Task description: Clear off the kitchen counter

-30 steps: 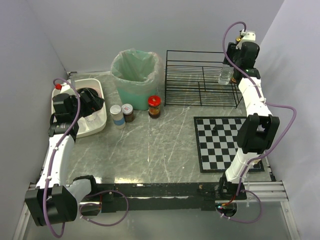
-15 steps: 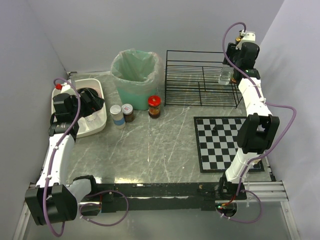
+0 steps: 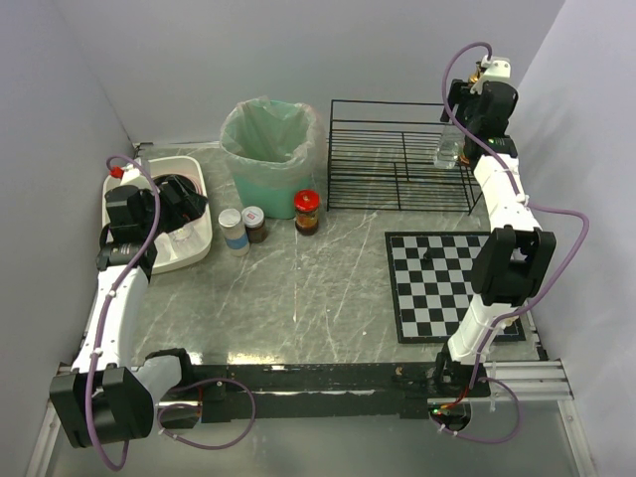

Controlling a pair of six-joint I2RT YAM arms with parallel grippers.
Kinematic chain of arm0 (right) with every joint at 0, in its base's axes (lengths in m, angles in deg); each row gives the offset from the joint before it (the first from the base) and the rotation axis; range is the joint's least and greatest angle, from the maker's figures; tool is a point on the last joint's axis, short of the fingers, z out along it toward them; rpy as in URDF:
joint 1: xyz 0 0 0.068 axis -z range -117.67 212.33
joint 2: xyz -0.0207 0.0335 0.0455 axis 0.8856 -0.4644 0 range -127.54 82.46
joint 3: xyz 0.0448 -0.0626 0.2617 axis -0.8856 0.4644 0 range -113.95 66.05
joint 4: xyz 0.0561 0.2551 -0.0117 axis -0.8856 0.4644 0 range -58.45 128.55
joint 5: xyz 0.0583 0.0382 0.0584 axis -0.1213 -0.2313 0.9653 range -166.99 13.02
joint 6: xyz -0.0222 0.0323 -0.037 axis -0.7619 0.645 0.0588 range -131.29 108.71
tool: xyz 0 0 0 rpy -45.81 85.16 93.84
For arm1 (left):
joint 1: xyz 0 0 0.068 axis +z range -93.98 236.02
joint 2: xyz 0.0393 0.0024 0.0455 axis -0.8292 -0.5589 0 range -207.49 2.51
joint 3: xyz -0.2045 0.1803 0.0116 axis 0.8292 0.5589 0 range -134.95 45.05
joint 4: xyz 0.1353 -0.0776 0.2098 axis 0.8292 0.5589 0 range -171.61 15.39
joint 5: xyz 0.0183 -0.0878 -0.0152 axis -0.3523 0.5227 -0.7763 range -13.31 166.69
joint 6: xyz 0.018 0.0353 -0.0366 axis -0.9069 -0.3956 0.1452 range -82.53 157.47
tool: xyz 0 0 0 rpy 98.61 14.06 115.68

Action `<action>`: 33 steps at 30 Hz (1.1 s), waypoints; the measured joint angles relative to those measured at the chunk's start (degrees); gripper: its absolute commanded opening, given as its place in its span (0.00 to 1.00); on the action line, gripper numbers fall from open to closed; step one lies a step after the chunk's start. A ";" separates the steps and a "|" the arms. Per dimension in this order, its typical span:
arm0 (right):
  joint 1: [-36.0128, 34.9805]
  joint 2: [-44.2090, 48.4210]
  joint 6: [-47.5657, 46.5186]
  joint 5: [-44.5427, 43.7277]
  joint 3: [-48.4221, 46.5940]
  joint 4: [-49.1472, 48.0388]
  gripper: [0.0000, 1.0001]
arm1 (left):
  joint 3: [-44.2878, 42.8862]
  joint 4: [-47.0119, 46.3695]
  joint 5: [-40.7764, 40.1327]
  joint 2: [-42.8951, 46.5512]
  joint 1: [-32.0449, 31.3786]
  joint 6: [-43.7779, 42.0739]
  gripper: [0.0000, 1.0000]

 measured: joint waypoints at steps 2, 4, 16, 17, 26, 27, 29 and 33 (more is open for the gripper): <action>0.02 0.00 0.07 0.09 0.02 0.00 0.86 | 0.00 0.00 0.00 0.00 0.00 0.00 0.99; 0.02 0.09 0.26 0.20 0.28 -0.13 0.87 | 0.00 0.00 0.00 0.00 0.00 0.00 0.99; 0.00 10.23 3.10 -0.02 15.91 -3.17 0.89 | 0.00 -0.02 0.02 0.00 0.00 0.00 0.99; 0.00 11.47 3.30 -0.09 16.92 -3.45 0.89 | 0.00 0.00 0.02 0.00 0.00 0.00 0.99; -3.04 28.11 9.81 -3.48 29.05 -4.42 0.88 | 0.00 -0.02 0.02 0.00 0.00 0.00 0.99; -4.81 29.51 10.14 -4.20 30.21 -4.44 0.88 | 0.00 0.00 0.02 0.00 0.00 0.00 0.99; -11.54 32.35 10.91 -4.63 32.74 -4.33 0.88 | 0.00 -0.02 0.02 0.00 0.00 0.00 0.99; -25.42 35.08 11.85 -3.30 37.70 -5.51 0.98 | 0.00 0.00 0.00 0.00 0.00 0.00 0.99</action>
